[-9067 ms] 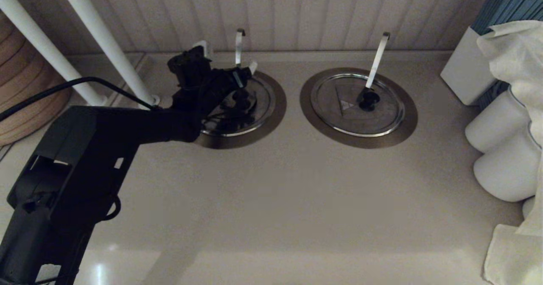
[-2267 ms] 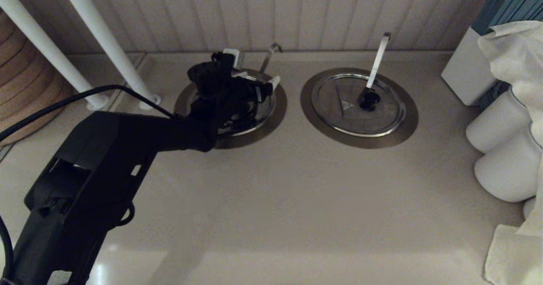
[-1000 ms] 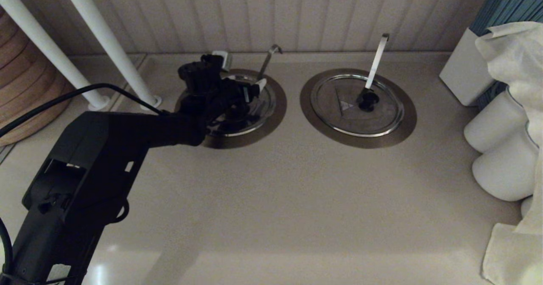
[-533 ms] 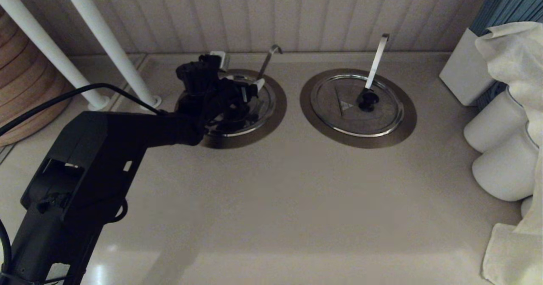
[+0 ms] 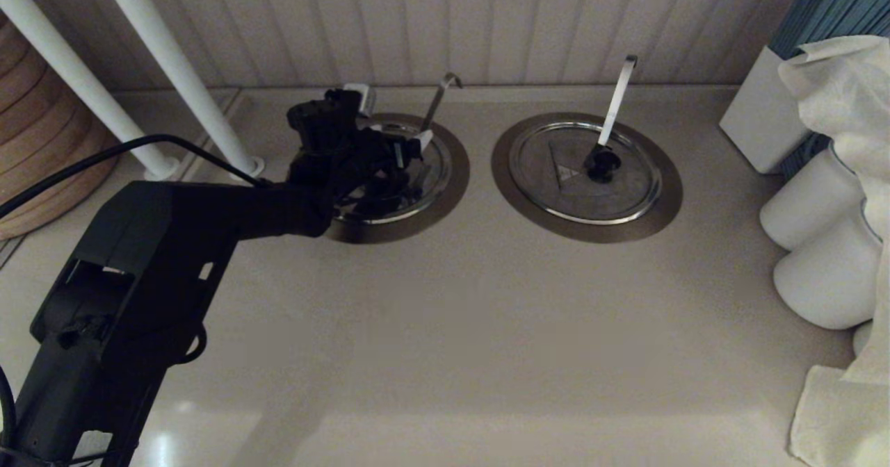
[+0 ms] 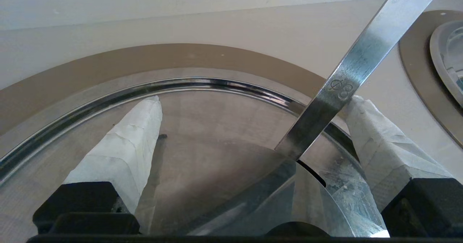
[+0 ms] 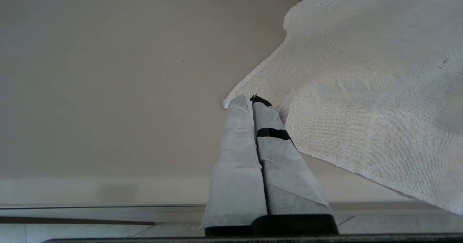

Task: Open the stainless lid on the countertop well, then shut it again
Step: Put the spoon in the groove

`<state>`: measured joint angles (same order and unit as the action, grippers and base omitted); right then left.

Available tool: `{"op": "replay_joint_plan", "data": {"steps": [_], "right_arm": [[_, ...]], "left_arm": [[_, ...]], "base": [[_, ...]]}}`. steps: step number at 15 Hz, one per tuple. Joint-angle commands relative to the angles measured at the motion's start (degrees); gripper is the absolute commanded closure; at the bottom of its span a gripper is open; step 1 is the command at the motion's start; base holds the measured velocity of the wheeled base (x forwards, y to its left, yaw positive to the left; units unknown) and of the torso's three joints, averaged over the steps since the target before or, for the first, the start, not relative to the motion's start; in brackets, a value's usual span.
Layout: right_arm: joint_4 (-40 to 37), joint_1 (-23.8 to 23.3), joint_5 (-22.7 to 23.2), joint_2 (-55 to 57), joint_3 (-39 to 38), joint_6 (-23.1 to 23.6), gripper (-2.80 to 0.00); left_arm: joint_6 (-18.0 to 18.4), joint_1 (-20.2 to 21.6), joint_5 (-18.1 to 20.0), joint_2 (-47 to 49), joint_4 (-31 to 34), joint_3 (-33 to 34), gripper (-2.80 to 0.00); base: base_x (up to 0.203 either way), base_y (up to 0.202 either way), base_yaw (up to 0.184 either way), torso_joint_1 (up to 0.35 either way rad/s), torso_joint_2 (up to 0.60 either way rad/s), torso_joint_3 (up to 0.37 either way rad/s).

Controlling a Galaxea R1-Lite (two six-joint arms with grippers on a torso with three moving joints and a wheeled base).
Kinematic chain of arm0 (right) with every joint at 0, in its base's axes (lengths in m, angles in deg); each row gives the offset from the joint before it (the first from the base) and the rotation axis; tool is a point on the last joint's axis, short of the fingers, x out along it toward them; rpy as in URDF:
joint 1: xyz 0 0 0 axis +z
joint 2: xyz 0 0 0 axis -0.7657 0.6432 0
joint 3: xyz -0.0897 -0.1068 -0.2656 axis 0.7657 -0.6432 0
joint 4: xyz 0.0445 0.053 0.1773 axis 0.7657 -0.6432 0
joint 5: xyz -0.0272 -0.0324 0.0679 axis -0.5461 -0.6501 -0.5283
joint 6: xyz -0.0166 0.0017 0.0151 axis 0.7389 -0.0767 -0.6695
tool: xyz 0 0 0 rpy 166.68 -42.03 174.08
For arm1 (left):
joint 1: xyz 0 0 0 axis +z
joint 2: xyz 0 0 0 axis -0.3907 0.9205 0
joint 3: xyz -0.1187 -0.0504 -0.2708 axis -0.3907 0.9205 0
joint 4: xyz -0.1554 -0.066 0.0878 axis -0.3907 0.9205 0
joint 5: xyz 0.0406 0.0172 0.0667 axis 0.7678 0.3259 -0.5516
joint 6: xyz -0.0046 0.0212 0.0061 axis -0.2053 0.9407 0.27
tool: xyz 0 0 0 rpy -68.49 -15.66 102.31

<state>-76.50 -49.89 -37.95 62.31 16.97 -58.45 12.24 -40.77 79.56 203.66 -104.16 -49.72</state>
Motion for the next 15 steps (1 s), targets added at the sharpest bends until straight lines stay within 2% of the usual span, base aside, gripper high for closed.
{"op": "replay_joint_plan", "data": {"steps": [1, 13, 15], "right_arm": [[0.0, 0.0, 0.0, -0.1, 0.0, 0.0, 0.00], [0.0, 0.0, 0.0, -0.1, 0.0, 0.1, 0.00], [0.0, 0.0, 0.0, 0.0, 0.0, 0.0, 0.00]], "left_arm": [[-0.1, 0.2, 0.0, -0.2, -0.2, 0.0, -2.80], [-0.2, 1.9, -0.5, -3.2, 2.8, 0.1, -2.80], [-1.9, 1.4, -0.4, -3.2, 2.4, 0.1, -2.80]], "base": [[0.000, 0.000, 0.000, 0.000, 0.00, 0.000], [0.000, 0.000, 0.000, 0.000, 0.00, 0.000], [0.000, 0.000, 0.000, 0.000, 0.00, 0.000]]}}
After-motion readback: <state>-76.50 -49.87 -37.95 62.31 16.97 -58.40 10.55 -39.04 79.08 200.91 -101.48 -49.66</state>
